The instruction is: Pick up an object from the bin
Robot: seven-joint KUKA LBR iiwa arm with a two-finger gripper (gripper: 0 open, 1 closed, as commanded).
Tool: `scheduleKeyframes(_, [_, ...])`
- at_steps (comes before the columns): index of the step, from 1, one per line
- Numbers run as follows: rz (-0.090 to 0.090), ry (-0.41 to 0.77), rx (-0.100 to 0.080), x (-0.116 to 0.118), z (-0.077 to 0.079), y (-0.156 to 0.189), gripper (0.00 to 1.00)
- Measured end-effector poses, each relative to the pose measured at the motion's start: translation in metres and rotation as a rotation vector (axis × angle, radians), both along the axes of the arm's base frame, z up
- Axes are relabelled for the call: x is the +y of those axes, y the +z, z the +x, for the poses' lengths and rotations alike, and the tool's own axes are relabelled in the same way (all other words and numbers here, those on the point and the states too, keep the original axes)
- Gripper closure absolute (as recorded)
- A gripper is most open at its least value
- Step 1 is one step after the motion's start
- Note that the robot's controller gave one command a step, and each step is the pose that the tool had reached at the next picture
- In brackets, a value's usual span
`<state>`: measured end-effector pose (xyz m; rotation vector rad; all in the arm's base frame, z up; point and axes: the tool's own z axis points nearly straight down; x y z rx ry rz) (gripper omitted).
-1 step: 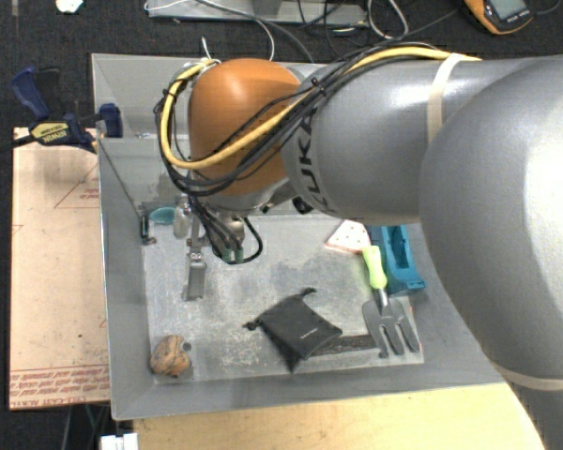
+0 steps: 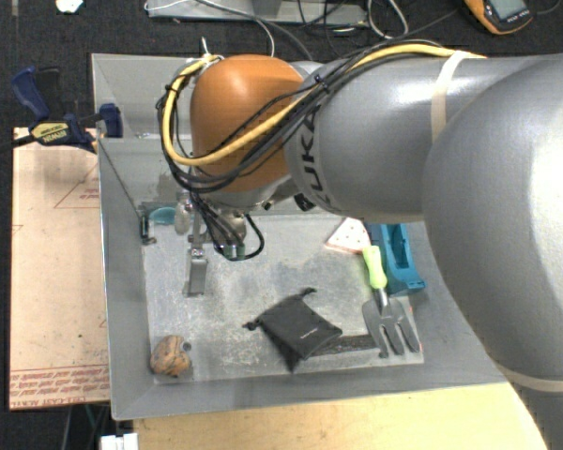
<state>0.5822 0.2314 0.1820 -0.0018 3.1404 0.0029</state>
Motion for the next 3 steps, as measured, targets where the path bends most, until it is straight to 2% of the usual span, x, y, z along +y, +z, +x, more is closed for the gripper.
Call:
scheduleKeyframes(1, [0.000,0.199,0.001,-0.048,-0.051,-0.065,0.00])
scheduleKeyframes(2, [0.002,0.449,-0.006,-0.112,-0.083,-0.043,0.00])
scheduleKeyframes(3, [0.000,0.469,0.006,-0.154,-0.053,-0.076,0.00])
